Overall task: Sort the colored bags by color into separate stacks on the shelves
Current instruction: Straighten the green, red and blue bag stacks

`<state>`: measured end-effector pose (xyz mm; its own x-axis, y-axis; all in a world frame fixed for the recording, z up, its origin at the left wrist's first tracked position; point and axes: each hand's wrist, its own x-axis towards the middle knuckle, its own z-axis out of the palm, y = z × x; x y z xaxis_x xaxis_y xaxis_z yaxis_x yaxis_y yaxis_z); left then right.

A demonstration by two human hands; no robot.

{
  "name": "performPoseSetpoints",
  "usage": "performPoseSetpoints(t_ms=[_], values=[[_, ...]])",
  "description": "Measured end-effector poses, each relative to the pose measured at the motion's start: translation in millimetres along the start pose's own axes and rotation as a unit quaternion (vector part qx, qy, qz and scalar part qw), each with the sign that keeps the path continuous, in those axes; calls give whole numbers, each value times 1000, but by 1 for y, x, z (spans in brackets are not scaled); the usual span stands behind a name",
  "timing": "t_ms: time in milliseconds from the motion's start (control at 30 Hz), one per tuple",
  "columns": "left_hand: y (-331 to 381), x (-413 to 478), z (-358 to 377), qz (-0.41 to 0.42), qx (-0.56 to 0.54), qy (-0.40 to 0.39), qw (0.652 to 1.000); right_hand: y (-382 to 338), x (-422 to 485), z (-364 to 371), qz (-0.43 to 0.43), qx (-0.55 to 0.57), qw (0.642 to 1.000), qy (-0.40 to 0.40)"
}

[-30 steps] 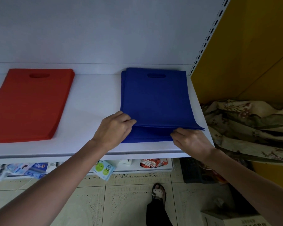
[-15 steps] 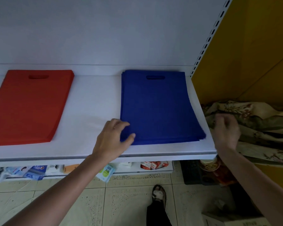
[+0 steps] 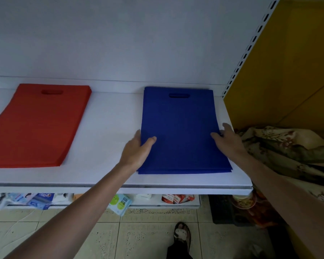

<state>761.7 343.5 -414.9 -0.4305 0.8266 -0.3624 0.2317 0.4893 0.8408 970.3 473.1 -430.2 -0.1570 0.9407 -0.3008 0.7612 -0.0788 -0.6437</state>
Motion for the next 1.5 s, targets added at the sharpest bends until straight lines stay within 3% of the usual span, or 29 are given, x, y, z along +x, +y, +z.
performPoseSetpoints(t_ms=[167,300,433,633,833,1033,1300,1500], values=[[5,-2,-2,17,-42,-27,999,0,1,-10,30,67,997,-15],[-10,-17,-13,22,92,-20,995,19,-22,-20,42,-47,997,-42],[-29,-30,-3,83,198,-56,975,20,-47,-6,-38,-155,982,-96],[-37,-29,-5,115,313,-23,942,24,-62,-9,-69,-203,966,-146],[-33,-20,-12,130,344,-9,930,20,-53,-15,-109,-277,946,-132],[-38,-23,-12,133,366,-16,921,23,-60,-13,-109,-271,944,-152],[-33,-18,-13,140,348,0,927,26,-53,-11,-120,-196,969,-88],[-35,-22,-10,138,360,-20,922,34,-55,-10,-114,-206,965,-112]])
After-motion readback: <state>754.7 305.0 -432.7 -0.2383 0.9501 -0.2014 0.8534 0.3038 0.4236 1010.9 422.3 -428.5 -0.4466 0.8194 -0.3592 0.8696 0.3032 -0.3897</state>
